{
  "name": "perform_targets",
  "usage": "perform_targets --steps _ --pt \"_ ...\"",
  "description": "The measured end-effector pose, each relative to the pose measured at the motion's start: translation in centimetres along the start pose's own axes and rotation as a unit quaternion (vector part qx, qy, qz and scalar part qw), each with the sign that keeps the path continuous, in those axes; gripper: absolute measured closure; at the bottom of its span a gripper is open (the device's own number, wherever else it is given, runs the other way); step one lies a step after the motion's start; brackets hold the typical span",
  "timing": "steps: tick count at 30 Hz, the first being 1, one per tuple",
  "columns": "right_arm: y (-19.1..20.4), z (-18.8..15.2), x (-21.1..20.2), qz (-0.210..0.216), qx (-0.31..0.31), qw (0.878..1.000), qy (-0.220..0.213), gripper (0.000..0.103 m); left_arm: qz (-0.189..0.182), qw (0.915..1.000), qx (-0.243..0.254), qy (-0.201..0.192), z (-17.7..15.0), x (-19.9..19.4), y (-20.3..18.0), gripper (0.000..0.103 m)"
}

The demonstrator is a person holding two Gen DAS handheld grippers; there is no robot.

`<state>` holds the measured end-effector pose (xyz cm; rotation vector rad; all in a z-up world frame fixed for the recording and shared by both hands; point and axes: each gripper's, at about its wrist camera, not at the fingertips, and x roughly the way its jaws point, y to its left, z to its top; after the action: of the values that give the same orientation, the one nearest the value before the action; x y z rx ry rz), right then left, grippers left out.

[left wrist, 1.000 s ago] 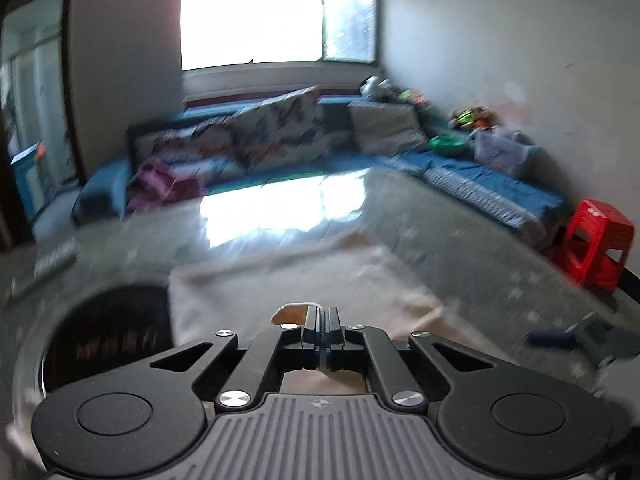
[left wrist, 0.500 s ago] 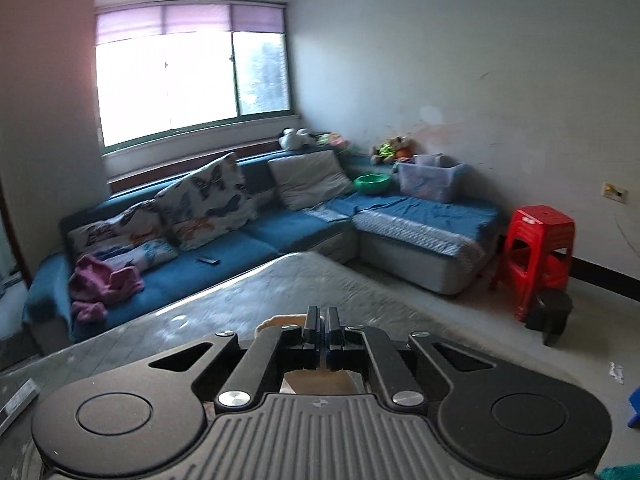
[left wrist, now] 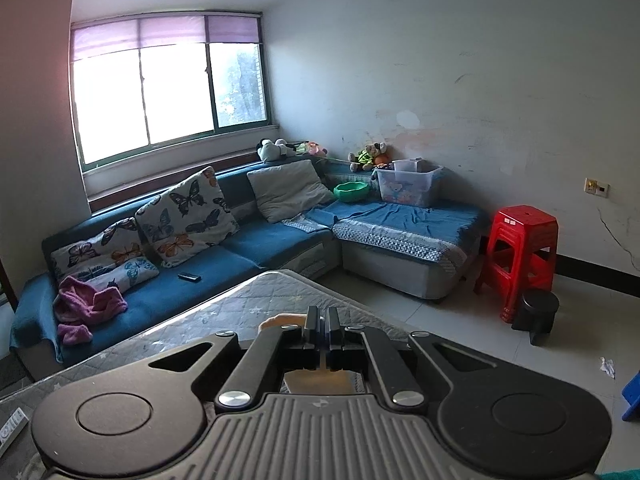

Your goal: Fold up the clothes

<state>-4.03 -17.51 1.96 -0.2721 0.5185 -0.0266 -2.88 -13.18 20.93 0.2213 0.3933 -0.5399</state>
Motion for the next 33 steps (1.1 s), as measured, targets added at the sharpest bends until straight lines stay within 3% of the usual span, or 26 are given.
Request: perform_targets --steps 9,14,27,33 --pt "1.7 0.2 -0.1 -0.063 -0.024 0.998 -0.015 0.000 -0.028 0.9996 0.009 0.001 0.1 0.3 -1.7 0.101" --pt "3.2 0.5 1.1 -0.097 -0.054 0.994 0.001 0.000 -0.043 0.9990 0.011 0.001 0.0 0.3 -2.5 0.101" --pt "3.8 0.9 2.3 -0.123 -0.076 0.989 0.014 0.000 -0.079 0.9968 -0.008 0.007 -0.6 0.1 -2.4 0.101" --pt "2.3 0.3 1.4 -0.105 -0.063 0.992 0.011 0.000 -0.066 0.9976 -0.018 0.004 -0.8 0.3 -1.9 0.101"
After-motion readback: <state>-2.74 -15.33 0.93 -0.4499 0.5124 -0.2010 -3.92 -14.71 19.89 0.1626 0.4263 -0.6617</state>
